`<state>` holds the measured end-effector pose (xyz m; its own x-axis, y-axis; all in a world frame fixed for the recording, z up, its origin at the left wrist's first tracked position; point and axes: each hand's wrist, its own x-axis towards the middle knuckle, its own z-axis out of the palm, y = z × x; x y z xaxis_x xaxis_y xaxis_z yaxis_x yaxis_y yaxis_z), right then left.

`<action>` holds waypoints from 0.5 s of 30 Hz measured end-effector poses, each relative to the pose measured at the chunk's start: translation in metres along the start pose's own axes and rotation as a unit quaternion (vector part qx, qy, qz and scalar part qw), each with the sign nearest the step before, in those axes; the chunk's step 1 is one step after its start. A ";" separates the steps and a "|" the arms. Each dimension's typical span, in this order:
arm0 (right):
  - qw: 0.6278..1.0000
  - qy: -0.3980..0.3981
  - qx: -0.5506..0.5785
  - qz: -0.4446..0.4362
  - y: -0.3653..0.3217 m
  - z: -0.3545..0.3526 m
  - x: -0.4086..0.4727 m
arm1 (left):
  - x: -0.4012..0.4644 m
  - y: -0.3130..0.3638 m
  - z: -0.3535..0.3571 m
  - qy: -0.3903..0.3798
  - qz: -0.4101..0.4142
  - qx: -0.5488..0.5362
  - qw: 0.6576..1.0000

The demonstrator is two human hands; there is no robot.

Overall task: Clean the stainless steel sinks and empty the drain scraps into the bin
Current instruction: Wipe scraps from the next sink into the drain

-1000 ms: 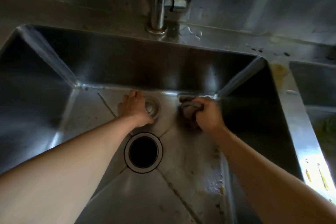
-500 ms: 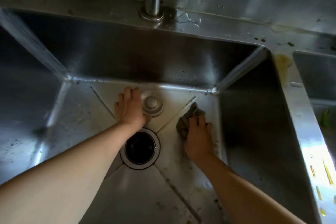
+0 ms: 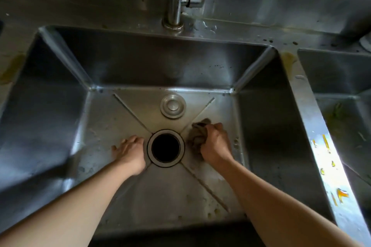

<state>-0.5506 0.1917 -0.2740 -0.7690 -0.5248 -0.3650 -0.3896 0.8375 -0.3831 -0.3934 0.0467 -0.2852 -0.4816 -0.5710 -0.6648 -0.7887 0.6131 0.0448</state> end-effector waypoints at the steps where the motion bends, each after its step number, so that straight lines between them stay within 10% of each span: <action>1: 0.999 0.018 -0.018 0.045 0.012 -0.008 0.000 | -0.003 0.001 0.002 -0.010 0.002 0.004 1.000; 6: 0.966 -0.076 -0.182 0.167 0.056 -0.022 -0.008 | -0.008 0.006 0.008 -0.019 0.000 0.011 1.000; 15: 0.965 -0.173 -0.136 0.140 -0.005 0.033 -0.010 | -0.007 0.009 0.012 -0.017 0.010 0.027 0.999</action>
<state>-0.5238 0.1877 -0.2967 -0.6664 -0.2517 -0.7018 -0.3452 0.9385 -0.0088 -0.3926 0.0624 -0.2890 -0.4829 -0.5396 -0.6897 -0.7568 0.6534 0.0187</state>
